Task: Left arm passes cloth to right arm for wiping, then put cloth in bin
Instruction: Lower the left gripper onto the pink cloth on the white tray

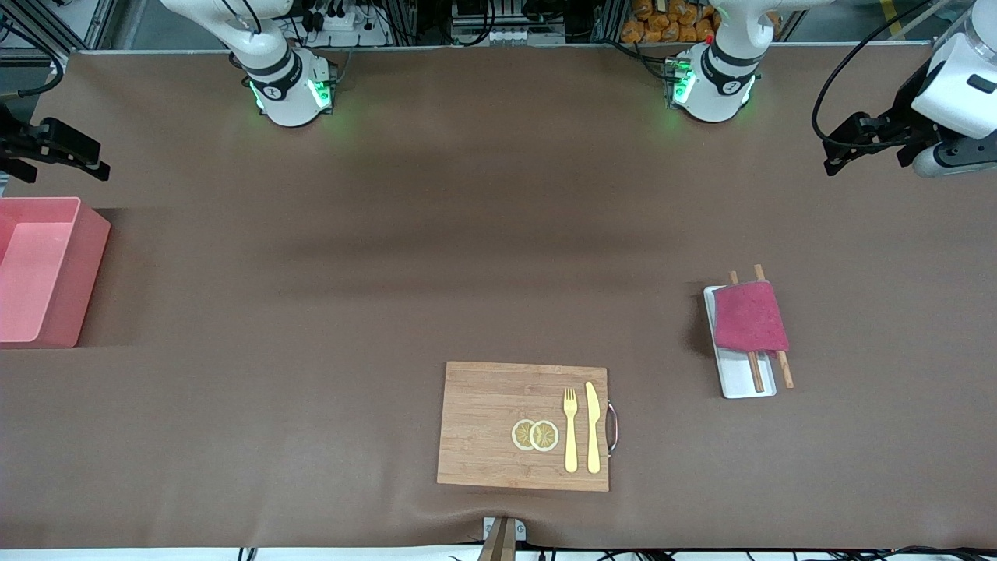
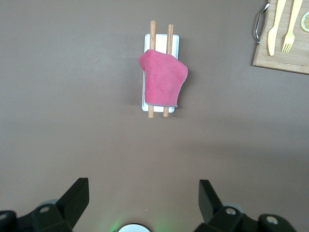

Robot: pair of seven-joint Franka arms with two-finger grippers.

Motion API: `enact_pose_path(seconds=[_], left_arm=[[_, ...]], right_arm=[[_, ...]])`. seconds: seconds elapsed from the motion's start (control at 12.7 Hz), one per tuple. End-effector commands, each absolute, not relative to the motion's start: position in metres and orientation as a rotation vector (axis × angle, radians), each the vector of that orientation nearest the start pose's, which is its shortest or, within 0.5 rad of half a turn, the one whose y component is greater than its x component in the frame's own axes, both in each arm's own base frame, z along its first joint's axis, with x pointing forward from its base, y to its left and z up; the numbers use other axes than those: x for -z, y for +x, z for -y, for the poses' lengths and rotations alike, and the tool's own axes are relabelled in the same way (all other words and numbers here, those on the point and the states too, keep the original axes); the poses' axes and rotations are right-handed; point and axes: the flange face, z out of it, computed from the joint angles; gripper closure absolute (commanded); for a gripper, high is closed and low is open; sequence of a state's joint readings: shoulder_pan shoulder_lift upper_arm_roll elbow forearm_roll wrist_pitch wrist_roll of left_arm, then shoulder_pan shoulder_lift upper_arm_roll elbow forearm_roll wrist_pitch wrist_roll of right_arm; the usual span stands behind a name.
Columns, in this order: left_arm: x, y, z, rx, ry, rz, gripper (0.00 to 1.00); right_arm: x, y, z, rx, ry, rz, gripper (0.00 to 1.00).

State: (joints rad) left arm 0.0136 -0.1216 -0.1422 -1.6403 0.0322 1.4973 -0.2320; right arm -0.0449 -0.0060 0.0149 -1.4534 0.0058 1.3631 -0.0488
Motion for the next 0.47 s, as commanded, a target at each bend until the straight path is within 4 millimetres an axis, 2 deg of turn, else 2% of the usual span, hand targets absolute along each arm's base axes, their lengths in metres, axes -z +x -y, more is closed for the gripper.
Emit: enact_pose_path(seconds=[0.0, 0.24, 0.39], left_arm=[[-0.655, 0.507, 0.063, -0.044, -3.114, 0.179, 0.0], [-0.652, 0.509, 0.056, -0.05, -3.102, 0.194, 0.0], [-0.627, 0.516, 0.051, -0.128, -3.095, 0.2, 0.0]], right_arm=[[-0.666, 0.529, 0.012, -0.133, -3.121, 0.016, 0.0], [-0.666, 0.529, 0.012, -0.133, -3.121, 0.016, 0.0], [-0.665, 0.529, 0.012, -0.136, -3.121, 0.016, 0.0]])
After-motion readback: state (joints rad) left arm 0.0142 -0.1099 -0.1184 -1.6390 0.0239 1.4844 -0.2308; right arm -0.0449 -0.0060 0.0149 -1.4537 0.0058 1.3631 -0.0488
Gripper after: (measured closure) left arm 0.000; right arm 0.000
